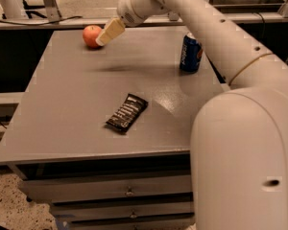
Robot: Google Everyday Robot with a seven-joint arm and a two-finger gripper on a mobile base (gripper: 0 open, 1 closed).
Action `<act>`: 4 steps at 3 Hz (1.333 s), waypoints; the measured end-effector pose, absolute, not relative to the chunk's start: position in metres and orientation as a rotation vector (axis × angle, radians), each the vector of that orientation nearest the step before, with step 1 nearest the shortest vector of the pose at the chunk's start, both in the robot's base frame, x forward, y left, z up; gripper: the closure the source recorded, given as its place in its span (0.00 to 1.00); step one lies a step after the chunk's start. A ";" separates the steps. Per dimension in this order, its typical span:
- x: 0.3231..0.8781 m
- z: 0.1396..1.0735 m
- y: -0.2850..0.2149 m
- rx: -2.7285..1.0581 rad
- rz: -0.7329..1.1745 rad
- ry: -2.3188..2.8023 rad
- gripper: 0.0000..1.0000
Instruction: Move apple near rxbar chocolate
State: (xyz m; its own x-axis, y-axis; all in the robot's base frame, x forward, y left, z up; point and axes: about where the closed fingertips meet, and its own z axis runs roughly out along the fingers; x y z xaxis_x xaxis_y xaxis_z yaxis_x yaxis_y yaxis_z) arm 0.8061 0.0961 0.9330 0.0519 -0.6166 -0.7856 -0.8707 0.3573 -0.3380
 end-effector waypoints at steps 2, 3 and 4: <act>0.842 0.900 0.164 -1.341 0.441 1.666 0.00; 0.850 0.878 0.182 -1.349 0.472 1.696 0.00; 0.858 0.858 0.184 -1.347 0.480 1.738 0.11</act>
Offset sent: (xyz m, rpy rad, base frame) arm 0.0586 0.1029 -0.0456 0.0812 0.1166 0.0614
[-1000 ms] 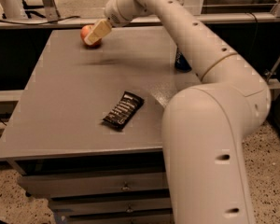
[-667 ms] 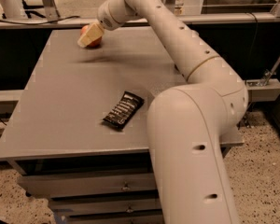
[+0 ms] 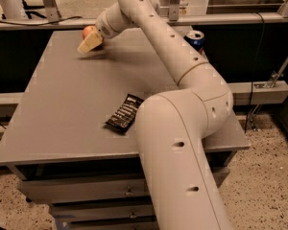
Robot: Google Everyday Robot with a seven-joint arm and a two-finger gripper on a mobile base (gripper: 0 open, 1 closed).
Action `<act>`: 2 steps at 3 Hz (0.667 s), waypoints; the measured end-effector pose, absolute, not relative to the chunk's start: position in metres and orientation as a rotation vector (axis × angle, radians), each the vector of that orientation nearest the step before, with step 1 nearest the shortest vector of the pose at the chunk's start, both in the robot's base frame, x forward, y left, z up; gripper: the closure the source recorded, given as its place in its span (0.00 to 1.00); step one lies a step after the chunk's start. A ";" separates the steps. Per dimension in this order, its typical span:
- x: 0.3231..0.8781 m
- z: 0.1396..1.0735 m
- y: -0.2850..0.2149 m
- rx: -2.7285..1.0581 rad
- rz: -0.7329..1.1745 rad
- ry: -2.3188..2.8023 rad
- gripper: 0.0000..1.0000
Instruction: Move apple near rxbar chocolate
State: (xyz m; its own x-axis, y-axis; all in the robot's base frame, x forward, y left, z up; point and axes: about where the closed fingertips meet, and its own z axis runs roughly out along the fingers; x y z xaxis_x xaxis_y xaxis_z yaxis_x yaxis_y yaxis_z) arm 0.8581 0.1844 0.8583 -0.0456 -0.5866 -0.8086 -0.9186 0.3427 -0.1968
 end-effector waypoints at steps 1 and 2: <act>0.864 0.845 0.178 -1.339 0.476 1.770 0.28; 0.867 0.845 0.168 -1.328 0.466 1.778 0.51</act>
Offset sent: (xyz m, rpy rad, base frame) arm 0.0144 -0.0355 -0.0047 -0.0143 0.0081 -0.0568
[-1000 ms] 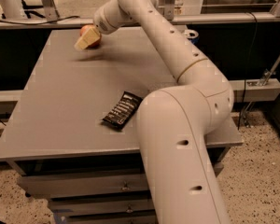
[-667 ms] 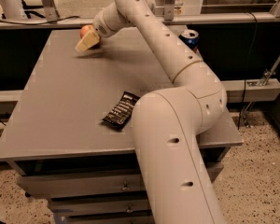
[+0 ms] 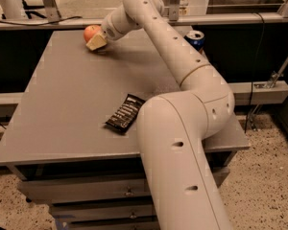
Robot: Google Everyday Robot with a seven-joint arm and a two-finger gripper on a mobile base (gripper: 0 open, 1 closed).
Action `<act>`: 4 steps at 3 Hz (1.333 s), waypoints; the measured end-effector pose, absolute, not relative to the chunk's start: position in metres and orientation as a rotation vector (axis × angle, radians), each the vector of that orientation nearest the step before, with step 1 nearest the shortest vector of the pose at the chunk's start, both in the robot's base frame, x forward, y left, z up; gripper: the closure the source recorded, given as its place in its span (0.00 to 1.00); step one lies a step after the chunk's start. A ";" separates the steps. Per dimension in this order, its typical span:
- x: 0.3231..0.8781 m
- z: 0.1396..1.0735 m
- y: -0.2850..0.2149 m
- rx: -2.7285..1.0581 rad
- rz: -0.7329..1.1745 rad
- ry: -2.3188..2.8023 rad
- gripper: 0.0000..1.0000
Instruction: Move apple near rxbar chocolate
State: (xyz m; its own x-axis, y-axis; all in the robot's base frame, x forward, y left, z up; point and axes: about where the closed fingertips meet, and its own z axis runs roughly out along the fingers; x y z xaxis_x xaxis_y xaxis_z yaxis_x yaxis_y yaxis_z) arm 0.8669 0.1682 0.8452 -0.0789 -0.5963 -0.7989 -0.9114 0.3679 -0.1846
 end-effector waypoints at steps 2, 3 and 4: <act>0.839 0.893 0.140 -1.292 0.510 1.702 0.97; 0.795 0.931 0.126 -1.281 0.551 1.624 1.00; 0.732 0.957 0.122 -1.277 0.623 1.561 1.00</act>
Offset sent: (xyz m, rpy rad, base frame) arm -0.0898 -0.0515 0.0824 0.1423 -0.0627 0.0556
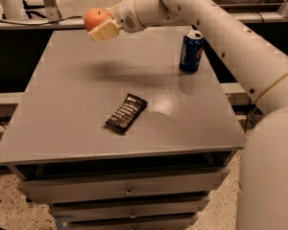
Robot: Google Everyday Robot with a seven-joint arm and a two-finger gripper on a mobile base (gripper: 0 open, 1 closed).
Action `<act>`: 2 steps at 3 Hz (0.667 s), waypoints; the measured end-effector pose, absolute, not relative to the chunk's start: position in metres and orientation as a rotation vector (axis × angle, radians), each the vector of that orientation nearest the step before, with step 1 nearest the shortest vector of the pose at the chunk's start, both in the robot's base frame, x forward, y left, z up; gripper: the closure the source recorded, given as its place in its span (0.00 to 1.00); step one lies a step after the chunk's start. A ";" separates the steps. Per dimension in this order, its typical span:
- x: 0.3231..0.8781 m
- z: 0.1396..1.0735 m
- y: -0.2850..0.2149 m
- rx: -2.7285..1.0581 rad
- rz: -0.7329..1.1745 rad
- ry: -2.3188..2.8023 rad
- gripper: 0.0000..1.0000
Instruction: Move apple near rxbar chocolate
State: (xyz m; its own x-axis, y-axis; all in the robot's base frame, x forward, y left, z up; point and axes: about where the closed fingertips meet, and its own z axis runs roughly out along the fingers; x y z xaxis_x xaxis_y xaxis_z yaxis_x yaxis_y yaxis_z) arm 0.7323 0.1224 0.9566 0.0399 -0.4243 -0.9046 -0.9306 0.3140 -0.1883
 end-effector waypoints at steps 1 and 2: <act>0.708 0.922 0.133 -1.325 0.672 1.600 1.00; 0.709 0.921 0.134 -1.327 0.671 1.601 1.00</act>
Offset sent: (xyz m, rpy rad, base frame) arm -0.0244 0.0098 -0.0314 -0.0235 0.0548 0.0391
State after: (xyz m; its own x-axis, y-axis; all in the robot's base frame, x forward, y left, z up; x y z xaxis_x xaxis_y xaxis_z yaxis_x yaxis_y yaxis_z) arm 0.7086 0.1344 0.9208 0.0049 -0.4505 -0.8927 -0.9525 0.2699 -0.1414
